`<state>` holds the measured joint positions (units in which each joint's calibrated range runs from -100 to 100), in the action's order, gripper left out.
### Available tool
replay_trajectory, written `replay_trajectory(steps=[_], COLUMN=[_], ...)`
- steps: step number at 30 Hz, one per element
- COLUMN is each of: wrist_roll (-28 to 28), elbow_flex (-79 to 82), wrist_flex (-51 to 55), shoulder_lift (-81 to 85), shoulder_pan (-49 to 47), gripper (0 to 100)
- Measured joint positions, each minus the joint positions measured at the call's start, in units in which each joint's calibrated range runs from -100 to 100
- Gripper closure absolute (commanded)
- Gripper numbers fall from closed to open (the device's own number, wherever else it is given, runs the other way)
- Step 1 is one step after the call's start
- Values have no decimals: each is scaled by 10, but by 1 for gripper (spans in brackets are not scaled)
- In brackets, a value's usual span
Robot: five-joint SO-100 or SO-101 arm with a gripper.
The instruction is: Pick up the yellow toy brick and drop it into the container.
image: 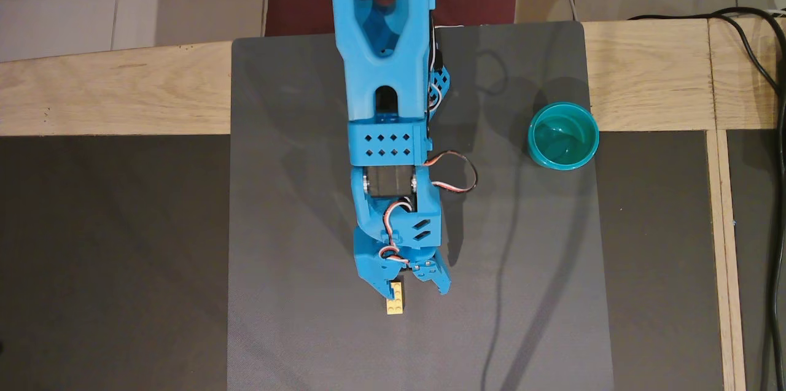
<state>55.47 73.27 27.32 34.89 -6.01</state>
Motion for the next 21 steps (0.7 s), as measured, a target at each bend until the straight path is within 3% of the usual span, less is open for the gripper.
replay_trajectory(steps=[14,21], wrist_roll=[5,15], elbow_flex=[5,5], wrist_flex=[-41,-148], shoulder_lift=[-19,-140], shoulder_pan=[5,44], gripper=[76,76])
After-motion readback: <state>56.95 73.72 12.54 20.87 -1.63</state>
